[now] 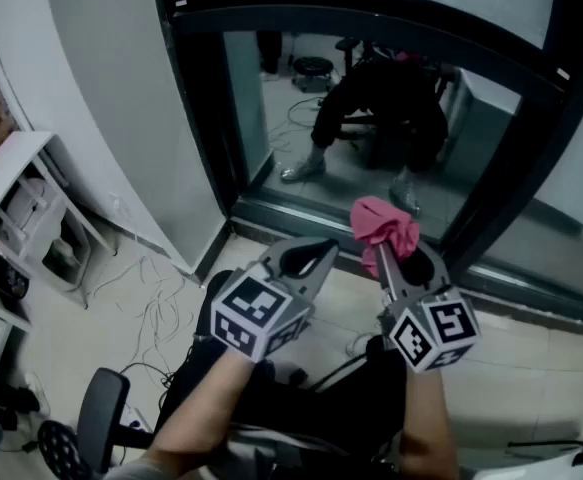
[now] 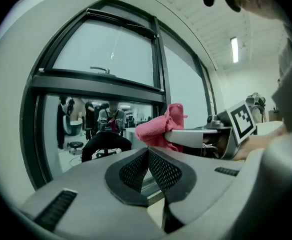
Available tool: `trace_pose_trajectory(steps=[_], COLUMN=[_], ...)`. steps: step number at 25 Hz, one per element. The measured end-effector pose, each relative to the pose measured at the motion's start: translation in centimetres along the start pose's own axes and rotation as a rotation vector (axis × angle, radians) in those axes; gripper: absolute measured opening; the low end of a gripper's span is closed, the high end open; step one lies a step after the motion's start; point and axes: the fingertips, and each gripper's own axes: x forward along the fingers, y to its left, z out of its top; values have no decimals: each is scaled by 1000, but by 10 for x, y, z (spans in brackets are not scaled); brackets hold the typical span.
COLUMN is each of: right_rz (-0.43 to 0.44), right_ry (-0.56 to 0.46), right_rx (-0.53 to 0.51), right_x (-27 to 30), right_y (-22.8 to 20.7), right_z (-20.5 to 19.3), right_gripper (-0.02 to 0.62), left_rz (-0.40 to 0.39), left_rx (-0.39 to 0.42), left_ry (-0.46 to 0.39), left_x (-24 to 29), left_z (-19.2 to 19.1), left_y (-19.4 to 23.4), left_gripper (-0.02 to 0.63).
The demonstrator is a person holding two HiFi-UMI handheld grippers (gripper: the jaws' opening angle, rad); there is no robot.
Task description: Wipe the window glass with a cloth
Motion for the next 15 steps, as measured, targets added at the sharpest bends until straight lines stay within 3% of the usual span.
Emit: trace_pose_trajectory(steps=[3, 15], right_rz=[17, -51], right_ry=[-17, -89], right_rx=[-45, -106], right_x=[5, 57], right_y=[-5, -46], right_z=[2, 40], right_gripper=[107, 107], left_rz=[22, -5], left_rx=[13, 85], left_ry=[-29, -79], left_x=[4, 56], left_z=[10, 45], left_y=[9, 65], left_gripper=[6, 5])
